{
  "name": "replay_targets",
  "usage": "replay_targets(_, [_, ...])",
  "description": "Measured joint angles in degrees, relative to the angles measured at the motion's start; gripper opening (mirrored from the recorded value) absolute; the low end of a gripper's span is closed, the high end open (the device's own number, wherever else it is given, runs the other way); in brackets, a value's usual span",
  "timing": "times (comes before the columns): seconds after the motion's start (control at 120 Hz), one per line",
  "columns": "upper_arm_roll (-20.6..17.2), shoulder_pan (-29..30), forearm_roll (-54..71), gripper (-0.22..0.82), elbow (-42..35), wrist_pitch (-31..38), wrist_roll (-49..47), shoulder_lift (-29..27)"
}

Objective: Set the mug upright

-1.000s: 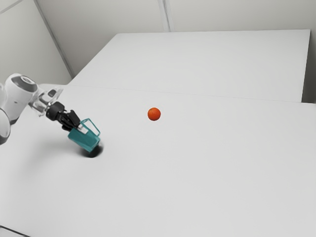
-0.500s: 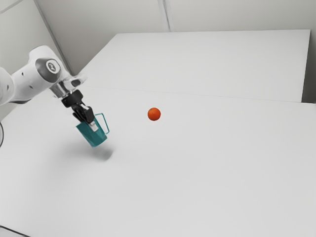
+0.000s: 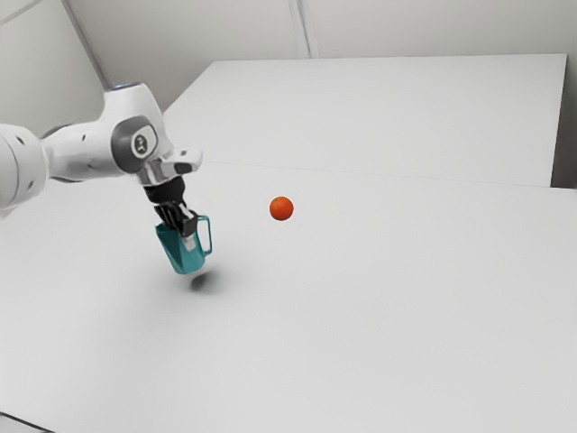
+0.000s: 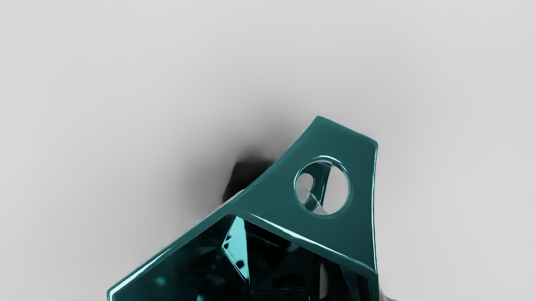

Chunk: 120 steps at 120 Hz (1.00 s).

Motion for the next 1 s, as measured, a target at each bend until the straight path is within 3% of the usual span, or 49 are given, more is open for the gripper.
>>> replay_targets(0.483, [1.6, -8.2, 5.9, -0.18, -11.9, 5.6, -13.7, -7.6])
replay_targets(1.0, [2.3, -12.2, 7.6, -0.18, -15.0, 15.1, -22.7, -6.0])
